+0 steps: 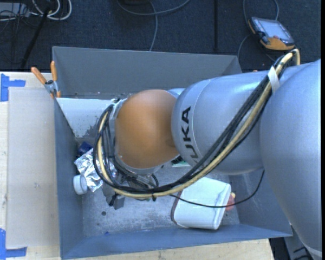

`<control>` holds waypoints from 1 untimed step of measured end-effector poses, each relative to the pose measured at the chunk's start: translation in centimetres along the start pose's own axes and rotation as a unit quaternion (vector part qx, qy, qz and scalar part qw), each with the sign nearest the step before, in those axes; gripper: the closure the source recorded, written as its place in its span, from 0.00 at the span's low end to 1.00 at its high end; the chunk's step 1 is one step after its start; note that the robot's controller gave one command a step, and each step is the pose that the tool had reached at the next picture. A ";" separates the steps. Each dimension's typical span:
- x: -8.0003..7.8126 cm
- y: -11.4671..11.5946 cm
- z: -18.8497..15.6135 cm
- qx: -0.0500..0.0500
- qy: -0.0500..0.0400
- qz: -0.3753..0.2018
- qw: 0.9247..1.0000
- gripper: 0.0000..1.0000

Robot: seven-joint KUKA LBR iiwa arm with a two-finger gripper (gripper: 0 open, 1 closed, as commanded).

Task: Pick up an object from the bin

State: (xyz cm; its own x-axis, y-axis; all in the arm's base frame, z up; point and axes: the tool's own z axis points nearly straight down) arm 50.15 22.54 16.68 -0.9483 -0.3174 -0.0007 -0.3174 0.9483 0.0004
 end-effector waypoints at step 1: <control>0.0 -0.1 0.0 0.000 0.000 0.001 1.000 0.00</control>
Offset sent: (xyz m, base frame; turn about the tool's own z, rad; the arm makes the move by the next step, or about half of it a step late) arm 0.0000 0.0000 0.0000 0.0000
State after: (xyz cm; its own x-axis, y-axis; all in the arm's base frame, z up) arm 50.17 22.49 16.68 -0.9488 -0.3159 -0.0005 -0.3159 0.9488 0.0005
